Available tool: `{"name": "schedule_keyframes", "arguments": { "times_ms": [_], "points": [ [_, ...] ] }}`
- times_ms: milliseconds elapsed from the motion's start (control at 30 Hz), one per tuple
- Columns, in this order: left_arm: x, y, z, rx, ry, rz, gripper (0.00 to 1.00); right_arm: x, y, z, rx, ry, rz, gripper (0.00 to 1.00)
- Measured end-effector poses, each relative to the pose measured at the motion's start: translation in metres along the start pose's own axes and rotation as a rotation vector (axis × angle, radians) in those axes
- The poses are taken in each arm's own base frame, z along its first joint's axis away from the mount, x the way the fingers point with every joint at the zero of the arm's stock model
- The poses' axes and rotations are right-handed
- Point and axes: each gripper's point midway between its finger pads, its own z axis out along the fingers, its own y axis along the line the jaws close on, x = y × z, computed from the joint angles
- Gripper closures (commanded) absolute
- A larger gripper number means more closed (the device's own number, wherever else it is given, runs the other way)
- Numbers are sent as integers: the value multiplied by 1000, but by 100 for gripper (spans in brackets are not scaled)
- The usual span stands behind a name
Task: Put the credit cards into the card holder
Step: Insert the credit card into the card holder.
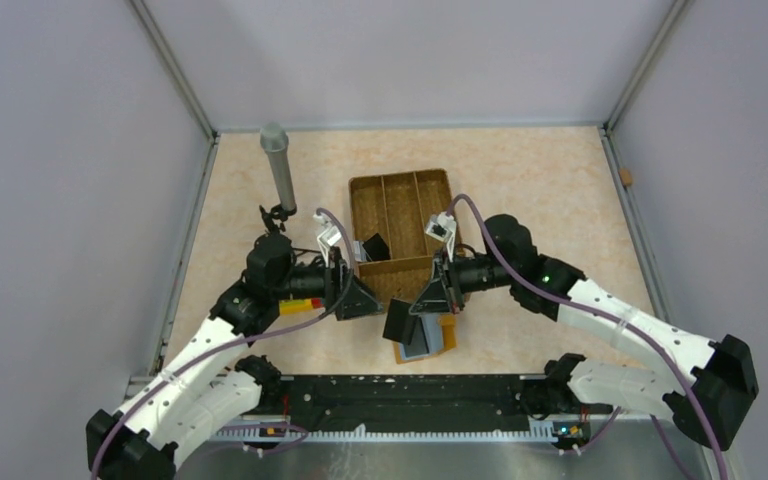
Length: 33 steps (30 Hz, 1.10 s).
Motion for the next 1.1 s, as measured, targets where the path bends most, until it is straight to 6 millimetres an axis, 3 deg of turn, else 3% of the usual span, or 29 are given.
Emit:
{"name": "schedule_keyframes", "arguments": {
  "times_ms": [100, 167, 333, 367, 500, 600, 667, 833, 967, 1100],
  "points": [
    [8, -16, 5, 79, 44, 0, 37, -2, 12, 0, -64, -3, -7, 100],
    [16, -27, 10, 126, 83, 2, 50, -5, 17, 0, -96, -7, -13, 100],
    [37, -44, 19, 211, 178, -6, 98, -4, 18, 4, -125, 6, -4, 100],
    [38, -44, 20, 215, 184, -10, 100, -3, 17, 5, -124, 12, 2, 100],
    [41, -37, 23, 193, 175, -22, 100, -1, 10, 8, -98, 22, 25, 42],
    [41, -27, 27, 148, 145, -43, 100, 2, -7, 8, 3, 18, 61, 31],
    [43, -15, 30, 92, 114, -75, 100, 6, -26, 5, 128, 10, 91, 30],
    [59, 24, 36, -70, 44, -204, 100, 24, -67, -22, 450, -44, 207, 49],
    [79, 49, 39, -171, 10, -312, 100, 55, -69, -30, 566, -39, 278, 59],
    [86, 56, 43, -219, -12, -362, 100, 75, -59, -23, 605, -15, 313, 62]
  ]
}}
